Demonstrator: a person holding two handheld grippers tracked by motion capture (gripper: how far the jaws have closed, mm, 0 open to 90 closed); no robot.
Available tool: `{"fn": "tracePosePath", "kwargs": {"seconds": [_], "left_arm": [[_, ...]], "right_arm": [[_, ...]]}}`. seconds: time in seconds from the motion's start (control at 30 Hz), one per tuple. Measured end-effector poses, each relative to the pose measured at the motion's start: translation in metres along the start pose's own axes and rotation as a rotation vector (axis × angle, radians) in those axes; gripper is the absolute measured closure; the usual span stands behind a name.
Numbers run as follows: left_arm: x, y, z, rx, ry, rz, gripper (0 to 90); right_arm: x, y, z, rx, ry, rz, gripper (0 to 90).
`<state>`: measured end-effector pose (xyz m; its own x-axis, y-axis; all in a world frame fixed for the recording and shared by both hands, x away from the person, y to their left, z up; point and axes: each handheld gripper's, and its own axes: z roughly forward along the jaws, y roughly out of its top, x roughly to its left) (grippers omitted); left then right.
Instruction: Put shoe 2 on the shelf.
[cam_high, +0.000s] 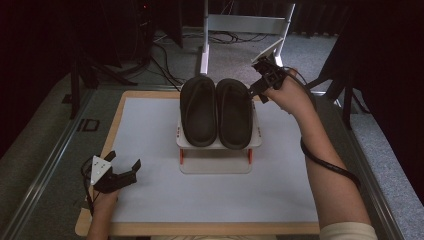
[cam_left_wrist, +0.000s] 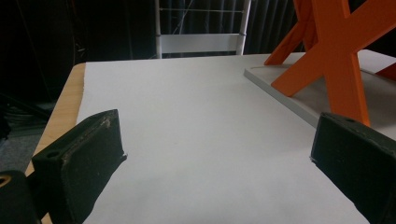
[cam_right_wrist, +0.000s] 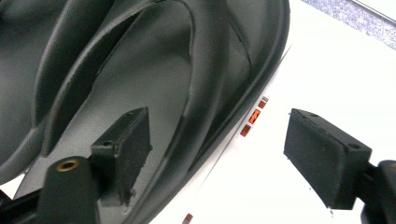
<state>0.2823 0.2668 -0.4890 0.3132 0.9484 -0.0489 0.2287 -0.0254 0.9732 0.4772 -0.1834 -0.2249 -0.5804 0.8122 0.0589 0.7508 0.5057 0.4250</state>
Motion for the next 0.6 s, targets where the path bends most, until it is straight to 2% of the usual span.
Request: {"fn": "tracePosePath", "kwargs": {"seconds": [0.33,0.6], "left_arm": [[0.0,0.0,0.0,-0.001,-0.001,-0.002,2.2],[0.0,0.0,0.0,0.0,-0.001,-0.001,2.2]], "right_arm": [[-0.011,-0.022,-0.007,-0.05,0.022,0.003,21.4],[-0.027,-0.051,-0.016,-0.103,0.028,0.006,21.5]]}}
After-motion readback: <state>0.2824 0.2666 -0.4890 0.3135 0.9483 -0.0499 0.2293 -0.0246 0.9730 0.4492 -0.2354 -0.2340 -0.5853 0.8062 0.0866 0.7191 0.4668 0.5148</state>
